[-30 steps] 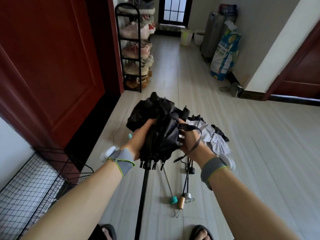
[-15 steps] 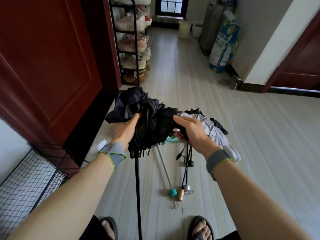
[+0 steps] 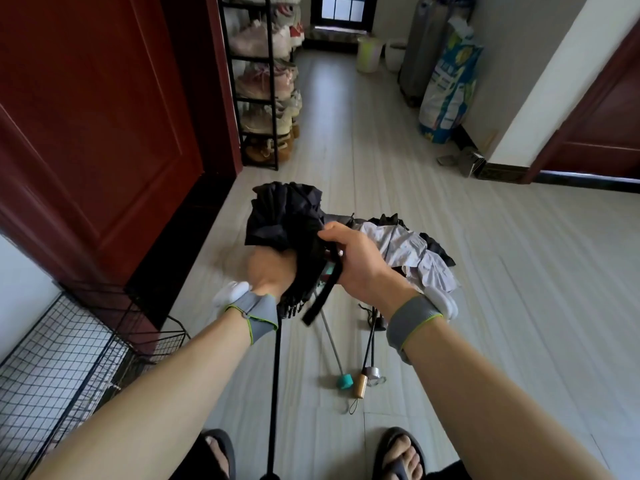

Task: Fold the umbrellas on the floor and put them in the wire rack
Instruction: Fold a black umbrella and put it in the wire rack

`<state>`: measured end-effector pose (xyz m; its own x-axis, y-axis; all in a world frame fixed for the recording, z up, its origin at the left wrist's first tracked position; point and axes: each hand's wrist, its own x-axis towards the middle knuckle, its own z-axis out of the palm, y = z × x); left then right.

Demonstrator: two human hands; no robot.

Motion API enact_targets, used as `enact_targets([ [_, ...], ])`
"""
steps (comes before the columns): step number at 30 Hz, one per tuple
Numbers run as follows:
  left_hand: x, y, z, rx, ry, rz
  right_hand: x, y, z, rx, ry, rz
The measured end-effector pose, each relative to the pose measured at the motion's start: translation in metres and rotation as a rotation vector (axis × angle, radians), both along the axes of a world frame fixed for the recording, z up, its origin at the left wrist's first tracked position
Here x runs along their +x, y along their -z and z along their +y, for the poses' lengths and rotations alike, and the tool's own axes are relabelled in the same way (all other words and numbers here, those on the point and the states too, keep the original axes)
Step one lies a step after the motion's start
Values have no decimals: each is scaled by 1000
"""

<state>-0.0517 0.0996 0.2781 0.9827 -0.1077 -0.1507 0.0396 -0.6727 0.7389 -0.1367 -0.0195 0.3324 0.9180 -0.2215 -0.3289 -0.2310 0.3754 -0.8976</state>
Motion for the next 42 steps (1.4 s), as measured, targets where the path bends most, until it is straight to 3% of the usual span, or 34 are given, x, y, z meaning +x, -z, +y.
enact_targets([
  [3,-15,-13,-7,-343,69,129,1,6,3,80,82,-18],
  [7,-28,-33,-7,-770,185,483,2,11,-3,-56,197,-47],
  [15,-20,-51,15,-790,348,611,-2,18,-8,-135,250,2],
  [20,5,-46,34,-952,426,729,2,23,-19,-109,396,16],
  [24,4,-36,28,-744,293,377,2,21,-18,27,284,-21],
  [25,3,-31,27,-734,321,381,2,19,-17,69,225,-31],
  [28,-7,-29,29,-735,446,746,3,14,-15,132,122,-69],
  [30,-12,-23,25,-711,459,794,4,11,-16,147,151,-78],
  [33,-15,-26,10,-657,288,586,3,6,-28,-13,204,-93],
  [35,-15,-22,4,-528,114,450,0,-1,-32,-44,109,-127],
  [37,-20,-13,2,-398,125,306,-1,1,-28,-140,41,-101],
  [40,-42,-6,-13,-326,115,179,4,12,-17,-437,183,-13],
  [42,-52,-12,-21,-109,43,177,6,13,-19,-638,221,67],
])
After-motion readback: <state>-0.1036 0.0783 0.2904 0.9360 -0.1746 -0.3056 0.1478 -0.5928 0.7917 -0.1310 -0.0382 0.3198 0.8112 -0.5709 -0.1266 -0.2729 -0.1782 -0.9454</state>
